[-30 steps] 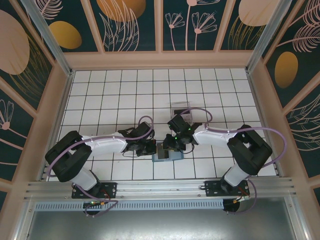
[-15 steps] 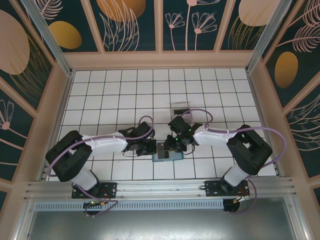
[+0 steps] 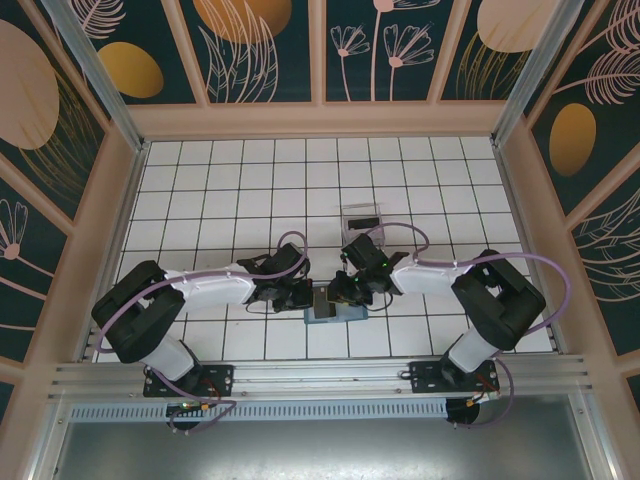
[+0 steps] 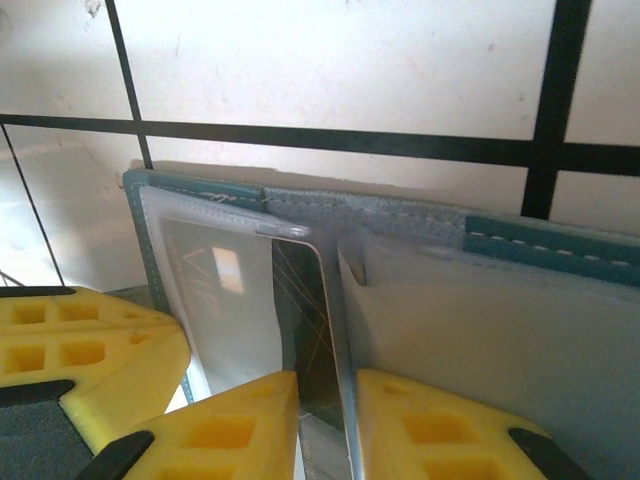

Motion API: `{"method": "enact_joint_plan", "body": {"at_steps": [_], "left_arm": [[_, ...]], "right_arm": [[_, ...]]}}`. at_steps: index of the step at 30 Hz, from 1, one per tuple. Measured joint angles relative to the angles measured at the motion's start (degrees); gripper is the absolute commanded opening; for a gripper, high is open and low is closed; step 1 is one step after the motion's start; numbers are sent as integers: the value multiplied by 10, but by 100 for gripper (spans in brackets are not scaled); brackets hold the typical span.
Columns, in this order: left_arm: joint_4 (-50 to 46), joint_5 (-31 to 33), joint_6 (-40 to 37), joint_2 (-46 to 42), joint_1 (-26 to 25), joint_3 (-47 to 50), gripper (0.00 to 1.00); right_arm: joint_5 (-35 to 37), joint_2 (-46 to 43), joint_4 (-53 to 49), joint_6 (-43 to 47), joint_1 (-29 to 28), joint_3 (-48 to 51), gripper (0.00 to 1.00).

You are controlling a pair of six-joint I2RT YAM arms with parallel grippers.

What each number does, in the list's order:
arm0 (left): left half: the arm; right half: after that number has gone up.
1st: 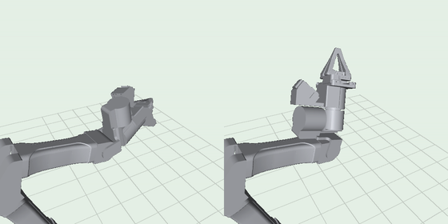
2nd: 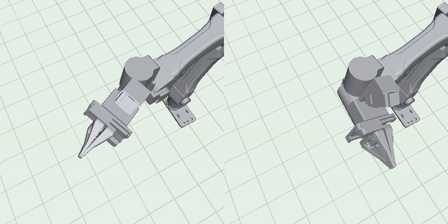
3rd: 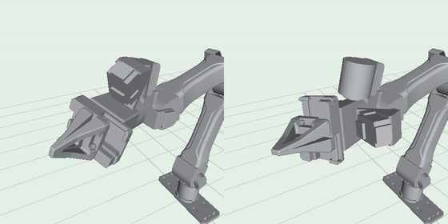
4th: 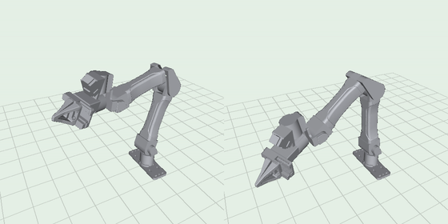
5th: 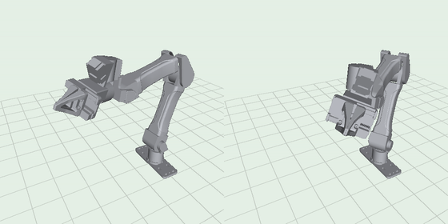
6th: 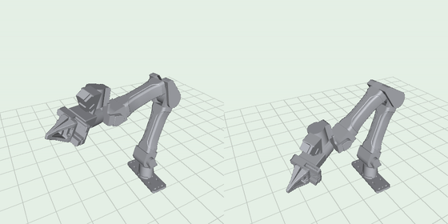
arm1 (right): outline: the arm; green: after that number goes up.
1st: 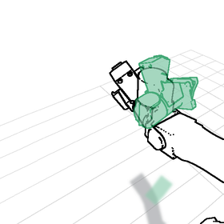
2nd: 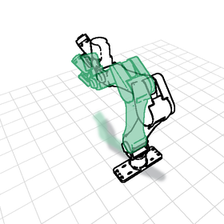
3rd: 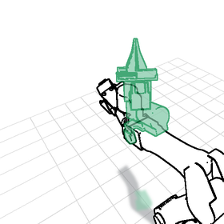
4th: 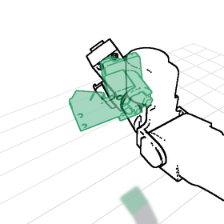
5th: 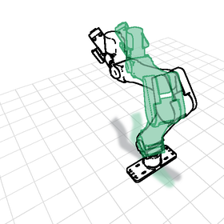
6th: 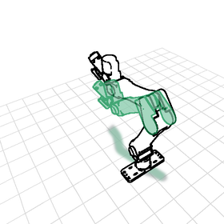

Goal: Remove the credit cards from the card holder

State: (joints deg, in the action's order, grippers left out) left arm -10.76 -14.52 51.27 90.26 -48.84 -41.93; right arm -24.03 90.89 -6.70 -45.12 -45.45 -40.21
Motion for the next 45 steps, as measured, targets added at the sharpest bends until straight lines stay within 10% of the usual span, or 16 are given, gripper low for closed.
{"method": "enact_joint_plan", "body": {"at_steps": [45], "left_arm": [[0, 0, -2, 10, 0, -9, 0]], "right_arm": [[-19, -108, -22, 0, 50, 52, 6]]}}
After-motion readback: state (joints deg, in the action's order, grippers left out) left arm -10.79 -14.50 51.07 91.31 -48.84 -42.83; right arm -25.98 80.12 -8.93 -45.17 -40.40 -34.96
